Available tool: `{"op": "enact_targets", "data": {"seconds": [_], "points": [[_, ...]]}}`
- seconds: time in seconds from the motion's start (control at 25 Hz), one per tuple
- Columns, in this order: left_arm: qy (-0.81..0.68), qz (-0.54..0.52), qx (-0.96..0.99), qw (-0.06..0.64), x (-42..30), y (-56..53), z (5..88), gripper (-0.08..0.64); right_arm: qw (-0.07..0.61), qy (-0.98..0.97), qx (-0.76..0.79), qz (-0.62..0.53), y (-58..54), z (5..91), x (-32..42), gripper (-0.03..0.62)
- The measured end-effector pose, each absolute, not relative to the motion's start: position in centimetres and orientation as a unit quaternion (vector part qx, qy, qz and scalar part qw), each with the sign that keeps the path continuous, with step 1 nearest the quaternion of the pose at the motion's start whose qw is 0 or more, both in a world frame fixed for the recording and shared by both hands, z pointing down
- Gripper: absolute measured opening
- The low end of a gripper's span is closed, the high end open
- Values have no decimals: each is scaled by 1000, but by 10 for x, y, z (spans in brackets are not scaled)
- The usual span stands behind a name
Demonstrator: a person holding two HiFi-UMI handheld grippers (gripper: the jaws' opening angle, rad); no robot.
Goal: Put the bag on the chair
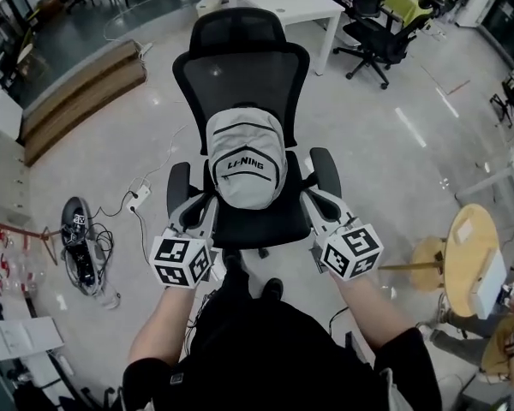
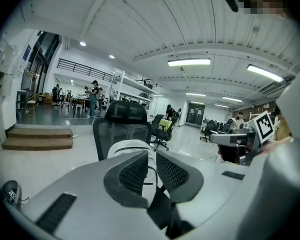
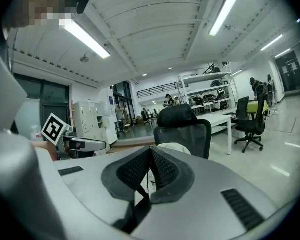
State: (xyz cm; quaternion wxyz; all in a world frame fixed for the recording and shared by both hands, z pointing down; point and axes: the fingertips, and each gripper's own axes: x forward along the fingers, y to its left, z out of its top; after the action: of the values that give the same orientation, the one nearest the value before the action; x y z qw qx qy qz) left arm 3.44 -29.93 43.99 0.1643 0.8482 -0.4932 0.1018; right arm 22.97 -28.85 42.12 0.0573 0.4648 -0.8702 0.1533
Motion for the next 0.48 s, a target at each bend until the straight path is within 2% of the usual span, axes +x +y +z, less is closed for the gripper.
{"op": "enact_targets", "data": {"seconds": [0.2, 0.48], "points": [[-495, 87, 850, 157, 43, -251, 412, 54, 52, -879, 450, 148, -244, 409, 232, 29], [-511, 67, 852, 94, 15, -223, 368, 52, 36, -884, 452, 116, -220, 377, 213, 29]]}}
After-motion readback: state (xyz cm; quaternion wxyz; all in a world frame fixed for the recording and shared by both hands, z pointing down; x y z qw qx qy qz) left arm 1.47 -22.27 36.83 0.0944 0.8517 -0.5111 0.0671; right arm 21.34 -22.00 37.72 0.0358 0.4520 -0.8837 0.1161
